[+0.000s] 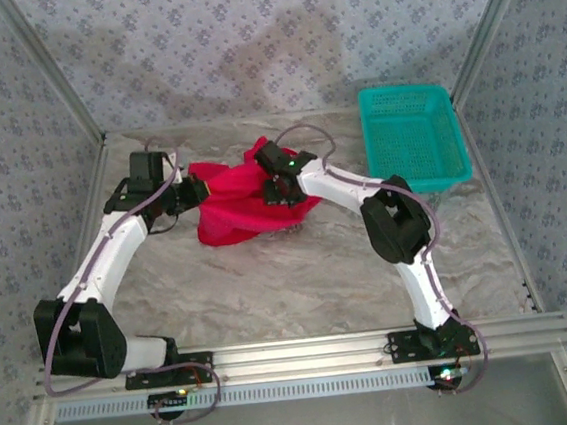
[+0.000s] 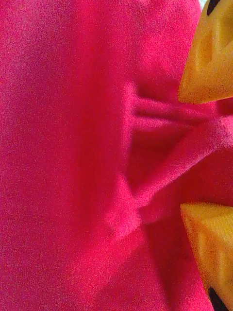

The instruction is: Fold the inside-out t-shirt

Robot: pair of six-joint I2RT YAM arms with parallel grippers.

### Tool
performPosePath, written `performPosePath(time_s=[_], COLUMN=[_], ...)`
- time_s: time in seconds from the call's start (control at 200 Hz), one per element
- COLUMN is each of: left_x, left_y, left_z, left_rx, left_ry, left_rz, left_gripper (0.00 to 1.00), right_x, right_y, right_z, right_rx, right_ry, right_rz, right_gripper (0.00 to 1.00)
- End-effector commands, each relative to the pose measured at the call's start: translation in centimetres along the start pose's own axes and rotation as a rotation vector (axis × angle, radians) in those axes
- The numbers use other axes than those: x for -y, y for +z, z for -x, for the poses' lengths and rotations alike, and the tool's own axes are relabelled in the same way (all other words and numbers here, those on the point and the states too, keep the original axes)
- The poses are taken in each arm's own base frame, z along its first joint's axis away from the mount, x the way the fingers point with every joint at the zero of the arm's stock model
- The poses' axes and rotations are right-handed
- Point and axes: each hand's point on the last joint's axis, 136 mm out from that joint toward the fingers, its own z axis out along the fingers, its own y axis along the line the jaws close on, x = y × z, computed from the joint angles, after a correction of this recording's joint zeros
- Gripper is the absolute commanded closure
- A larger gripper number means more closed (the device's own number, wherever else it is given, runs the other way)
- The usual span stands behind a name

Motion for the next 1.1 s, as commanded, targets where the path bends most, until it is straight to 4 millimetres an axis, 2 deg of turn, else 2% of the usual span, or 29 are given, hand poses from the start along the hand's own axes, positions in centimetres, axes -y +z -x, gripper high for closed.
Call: performPosePath(time_s=[0.0, 0.15, 0.26, 0.405, 0.555, 0.63, 0.67, 0.675, 0.68, 0.69, 0.695, 0.7, 0.705, 0.74, 0.82, 0.83, 0.884, 0.894, 0.909, 0.919, 0.934, 0.954, 1.059, 1.094], left_x=[0.9, 0.9, 0.9, 0.7, 0.4, 0.6, 0.7, 0.7, 0.8, 0.8, 0.8, 0.8, 0.8, 0.9, 0.0, -0.2, -1.6, -2.1, -2.7, -3.1, -3.8, -4.6, -8.9, -10.0], left_y=[0.0, -0.3, -0.4, -0.6, -1.1, -1.4, -1.6, -1.6, -1.6, -1.6, -1.6, -1.7, -1.7, -1.9, -2.1, -2.0, -1.9, -1.8, -1.6, -1.6, -1.5, -1.3, 0.1, 0.5], left_z=[0.7, 0.6, 0.4, 0.2, 0.9, 1.7, 2.4, 2.4, 2.5, 2.7, 2.8, 2.9, 3.0, 3.7, 5.8, 6.1, 7.7, 8.0, 8.4, 8.7, 9.1, 9.6, 11.1, 11.1], left_rx=[0.014, 0.014, 0.012, 0.010, 0.026, 0.046, 0.058, 0.059, 0.061, 0.065, 0.066, 0.069, 0.071, 0.085, 0.129, 0.134, 0.159, 0.161, 0.161, 0.164, 0.162, 0.161, 0.136, 0.126], left_ry=[0.026, 0.033, 0.038, 0.039, 0.024, 0.014, 0.007, 0.006, 0.006, 0.005, 0.004, 0.004, 0.003, 0.002, -0.012, -0.016, -0.044, -0.056, -0.074, -0.086, -0.109, -0.138, -0.278, -0.306], left_rz=[-0.038, -0.034, -0.032, -0.022, -0.012, -0.018, -0.024, -0.024, -0.026, -0.027, -0.027, -0.027, -0.026, -0.026, 0.010, 0.015, 0.044, 0.054, 0.064, 0.069, 0.078, 0.082, 0.099, 0.108], left_gripper=[1.00, 1.00, 1.00, 1.00, 1.00, 1.00, 1.00, 1.00, 1.00, 1.00, 1.00, 1.00, 1.00, 1.00, 1.00, 1.00, 1.00, 1.00, 1.00, 1.00, 1.00, 1.00, 1.00, 1.00], right_x=[0.2, -0.2, -1.0, -0.8, -0.8, -0.9, -1.2, -1.2, -1.3, -1.3, -1.4, -1.4, -1.5, -1.6, -2.4, -2.6, -3.1, -3.1, -3.1, -3.2, -3.2, -3.2, -2.0, -1.4], right_y=[-0.5, 1.1, 1.4, 3.3, 5.7, 6.5, 6.5, 6.5, 6.4, 6.3, 6.1, 6.1, 5.9, 4.8, 0.9, -0.3, -4.2, -5.4, -6.1, -7.6, -8.3, -10.2, -19.7, -21.9], right_z=[2.0, 3.3, 4.8, 5.2, 4.6, 4.3, 3.9, 3.9, 3.8, 3.8, 3.8, 3.8, 3.9, 4.3, 5.4, 5.9, 7.0, 7.4, 7.5, 7.9, 8.1, 8.5, 10.3, 10.7], right_rx=[0.044, 0.057, 0.075, 0.047, 0.020, 0.012, -0.012, -0.012, -0.018, -0.021, -0.026, -0.026, -0.027, -0.024, -0.024, -0.018, -0.012, -0.007, -0.010, -0.001, -0.001, 0.010, 0.100, 0.131], right_ry=[0.047, 0.069, 0.074, 0.080, 0.119, 0.121, 0.130, 0.130, 0.131, 0.132, 0.134, 0.134, 0.135, 0.139, 0.112, 0.112, 0.075, 0.067, 0.062, 0.057, 0.054, 0.048, 0.049, 0.063], right_rz=[0.026, 0.030, 0.041, 0.016, 0.025, 0.026, 0.043, 0.043, 0.048, 0.051, 0.056, 0.056, 0.059, 0.071, 0.131, 0.151, 0.211, 0.230, 0.240, 0.261, 0.272, 0.299, 0.442, 0.480], right_gripper=[0.44, 0.44, 0.41, 0.41, 0.43, 0.53, 0.72, 0.72, 0.76, 0.78, 0.82, 0.82, 0.87, 1.00, 1.00, 1.00, 1.00, 1.00, 1.00, 1.00, 1.00, 1.00, 1.00, 1.00])
